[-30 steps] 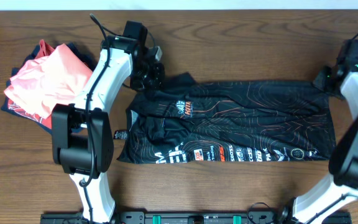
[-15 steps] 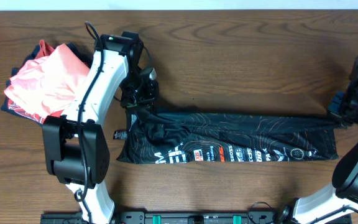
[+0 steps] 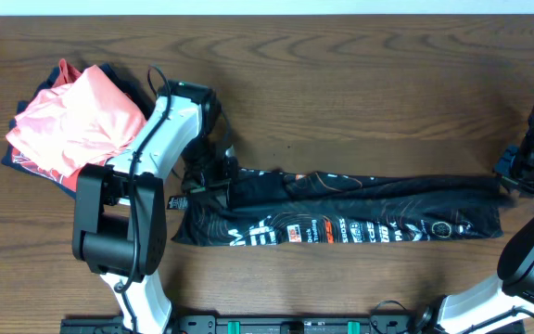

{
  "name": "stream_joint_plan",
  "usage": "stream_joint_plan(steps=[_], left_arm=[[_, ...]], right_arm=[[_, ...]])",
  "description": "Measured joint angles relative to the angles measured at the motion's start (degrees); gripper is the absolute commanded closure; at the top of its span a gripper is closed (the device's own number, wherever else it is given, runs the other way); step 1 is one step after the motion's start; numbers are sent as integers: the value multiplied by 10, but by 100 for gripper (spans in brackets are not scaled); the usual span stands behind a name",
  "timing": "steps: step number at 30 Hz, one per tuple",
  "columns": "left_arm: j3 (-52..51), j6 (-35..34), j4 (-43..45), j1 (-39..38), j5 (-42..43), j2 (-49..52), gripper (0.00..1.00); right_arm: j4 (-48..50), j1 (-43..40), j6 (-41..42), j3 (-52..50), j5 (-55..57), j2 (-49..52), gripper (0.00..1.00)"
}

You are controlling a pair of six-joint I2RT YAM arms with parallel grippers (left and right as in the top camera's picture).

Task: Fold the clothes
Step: 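Fold the jersey's top half down onto the bottom half with both grippers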

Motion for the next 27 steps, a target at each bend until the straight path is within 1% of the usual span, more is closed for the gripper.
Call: stream_joint_plan(steps=[2,4,9,12,14,19,22,25,27], left_arm=[[-9,2,-16,0,0,0,54],[-14,3,-25,0,0,0,51],[-14,4,-24,0,0,0,49],[-14,4,-18,0,0,0,49],[-14,4,6,0,0,0,49],[-14,6,100,0,16,0,49],[-14,8,154,-7,23,-2,49],[-14,9,179,-19,29,-3,49],[-14,8,181,-26,31,-3,49]], right_arm=[[-5,0,-3,0,1,0,56],[-10,0,-4,0,0,0,51],[-21,0,-7,0,-1,0,43],[-18,0,-21,-5,-11,0,34],[-9,-2,-35,-14,-24,0,30],[8,-10,-62,-37,-51,0,28],[20,-22,-79,-52,-72,0,23],[43,-33,-99,-73,-95,0,20],[70,-37,-108,-93,-105,0,20]])
